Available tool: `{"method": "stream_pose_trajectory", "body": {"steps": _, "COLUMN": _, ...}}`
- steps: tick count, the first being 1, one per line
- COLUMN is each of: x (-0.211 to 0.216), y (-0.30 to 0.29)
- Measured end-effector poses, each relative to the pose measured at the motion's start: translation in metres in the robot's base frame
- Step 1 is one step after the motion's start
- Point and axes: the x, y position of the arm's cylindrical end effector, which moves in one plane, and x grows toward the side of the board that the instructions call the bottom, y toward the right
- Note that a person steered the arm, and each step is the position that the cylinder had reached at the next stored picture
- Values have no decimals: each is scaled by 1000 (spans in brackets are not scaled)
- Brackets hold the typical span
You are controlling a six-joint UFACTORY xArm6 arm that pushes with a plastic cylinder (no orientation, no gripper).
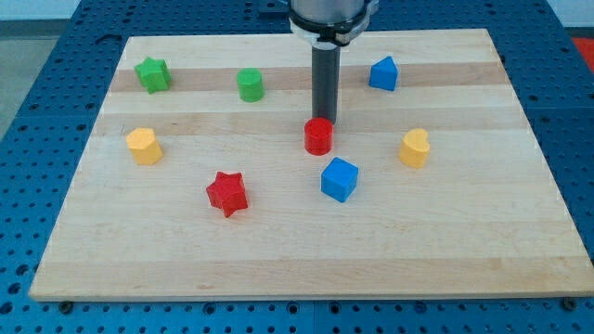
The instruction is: Place the red circle above the red star
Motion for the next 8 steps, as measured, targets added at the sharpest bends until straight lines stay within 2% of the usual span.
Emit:
{"method": "stream_pose_trajectory", "body": {"steps": 1, "x": -5, "y": 33}}
{"method": "stream_pose_trajectory", "body": {"steps": 2, "x": 9, "y": 63}}
{"method": "stream_pose_trajectory", "body": {"steps": 3, "x": 46, "y": 58}}
{"method": "stream_pose_trajectory", "body": {"steps": 4, "x": 53, "y": 18}}
{"method": "stream_pose_trajectory", "body": {"steps": 5, "x": 51, "y": 6}}
{"method": "stream_pose_trajectory", "body": {"steps": 6, "x": 47, "y": 45}}
{"method": "stream_pose_trajectory", "body": {"steps": 7, "x": 26, "y": 59}}
{"method": "stream_pose_trajectory", "body": {"steps": 8, "x": 16, "y": 36}}
